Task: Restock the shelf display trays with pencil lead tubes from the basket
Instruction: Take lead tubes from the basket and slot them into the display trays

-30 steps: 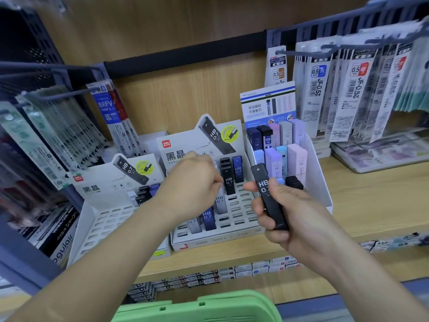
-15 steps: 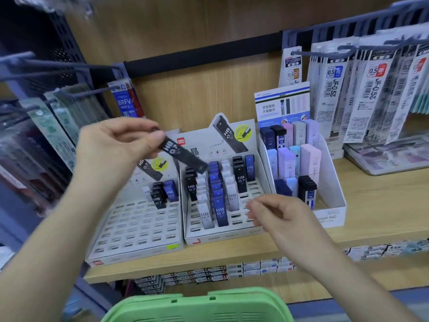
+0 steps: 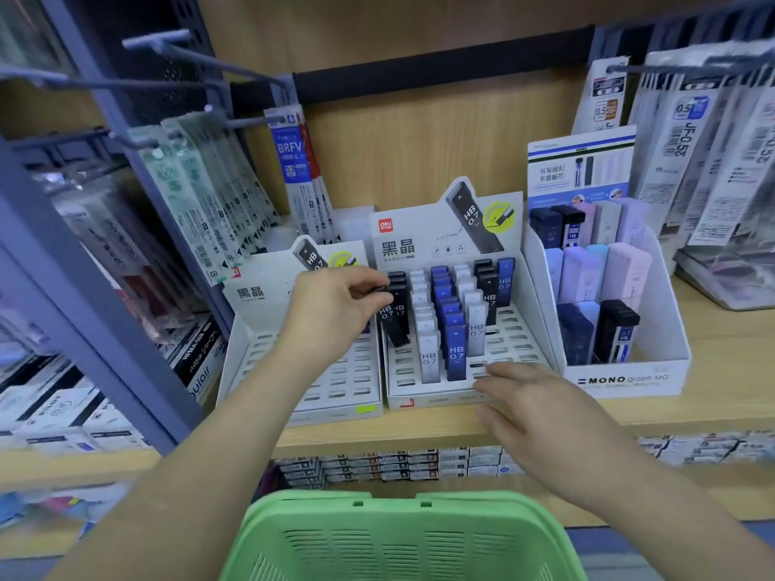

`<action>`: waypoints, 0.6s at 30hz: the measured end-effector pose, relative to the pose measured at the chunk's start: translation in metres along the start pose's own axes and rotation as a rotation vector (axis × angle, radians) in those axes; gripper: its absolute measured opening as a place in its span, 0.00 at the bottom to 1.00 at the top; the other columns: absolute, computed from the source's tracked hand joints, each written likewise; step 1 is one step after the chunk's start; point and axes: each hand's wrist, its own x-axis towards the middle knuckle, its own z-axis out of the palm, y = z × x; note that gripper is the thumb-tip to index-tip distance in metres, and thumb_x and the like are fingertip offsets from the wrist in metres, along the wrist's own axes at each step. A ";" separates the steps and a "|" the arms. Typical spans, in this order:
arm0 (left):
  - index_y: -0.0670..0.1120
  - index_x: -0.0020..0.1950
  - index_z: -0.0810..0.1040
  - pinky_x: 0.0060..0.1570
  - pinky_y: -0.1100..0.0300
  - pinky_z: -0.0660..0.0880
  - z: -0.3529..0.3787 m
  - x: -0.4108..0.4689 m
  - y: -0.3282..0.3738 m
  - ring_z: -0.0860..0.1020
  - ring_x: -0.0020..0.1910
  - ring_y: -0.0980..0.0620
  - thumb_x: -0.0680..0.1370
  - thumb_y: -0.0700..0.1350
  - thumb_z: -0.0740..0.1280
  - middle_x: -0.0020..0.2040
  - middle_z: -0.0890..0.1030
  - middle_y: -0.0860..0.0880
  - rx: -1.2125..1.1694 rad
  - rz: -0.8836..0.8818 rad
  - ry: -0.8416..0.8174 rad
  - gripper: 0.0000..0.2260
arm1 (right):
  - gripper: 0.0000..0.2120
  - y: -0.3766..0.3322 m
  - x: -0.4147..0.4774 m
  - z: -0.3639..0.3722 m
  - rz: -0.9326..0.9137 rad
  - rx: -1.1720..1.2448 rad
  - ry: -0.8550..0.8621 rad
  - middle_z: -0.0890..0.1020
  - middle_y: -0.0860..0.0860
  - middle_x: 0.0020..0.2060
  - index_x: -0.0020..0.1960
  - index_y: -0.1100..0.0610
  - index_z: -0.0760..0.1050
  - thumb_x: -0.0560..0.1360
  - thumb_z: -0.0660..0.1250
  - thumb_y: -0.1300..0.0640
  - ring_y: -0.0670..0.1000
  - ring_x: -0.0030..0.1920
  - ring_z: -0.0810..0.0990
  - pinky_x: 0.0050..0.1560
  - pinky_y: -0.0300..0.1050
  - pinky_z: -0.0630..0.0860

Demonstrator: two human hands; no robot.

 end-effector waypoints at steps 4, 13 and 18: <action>0.48 0.48 0.86 0.46 0.76 0.72 -0.002 0.003 -0.006 0.78 0.37 0.68 0.70 0.41 0.76 0.37 0.79 0.64 -0.052 -0.016 0.015 0.07 | 0.16 0.003 -0.001 0.004 -0.009 -0.005 0.011 0.70 0.45 0.71 0.67 0.47 0.74 0.82 0.57 0.46 0.48 0.71 0.66 0.69 0.38 0.59; 0.47 0.52 0.85 0.52 0.71 0.72 0.004 0.005 -0.010 0.78 0.45 0.62 0.72 0.44 0.74 0.46 0.84 0.54 0.045 0.155 -0.008 0.09 | 0.14 0.003 0.002 0.010 0.007 -0.028 0.045 0.77 0.49 0.63 0.62 0.51 0.78 0.80 0.63 0.51 0.54 0.65 0.73 0.64 0.44 0.68; 0.45 0.53 0.85 0.55 0.70 0.70 0.013 0.007 -0.017 0.79 0.49 0.57 0.74 0.40 0.72 0.49 0.84 0.50 0.088 0.251 -0.044 0.08 | 0.14 0.005 0.005 0.012 0.012 -0.050 0.046 0.77 0.50 0.65 0.63 0.51 0.78 0.80 0.62 0.50 0.56 0.65 0.72 0.64 0.45 0.68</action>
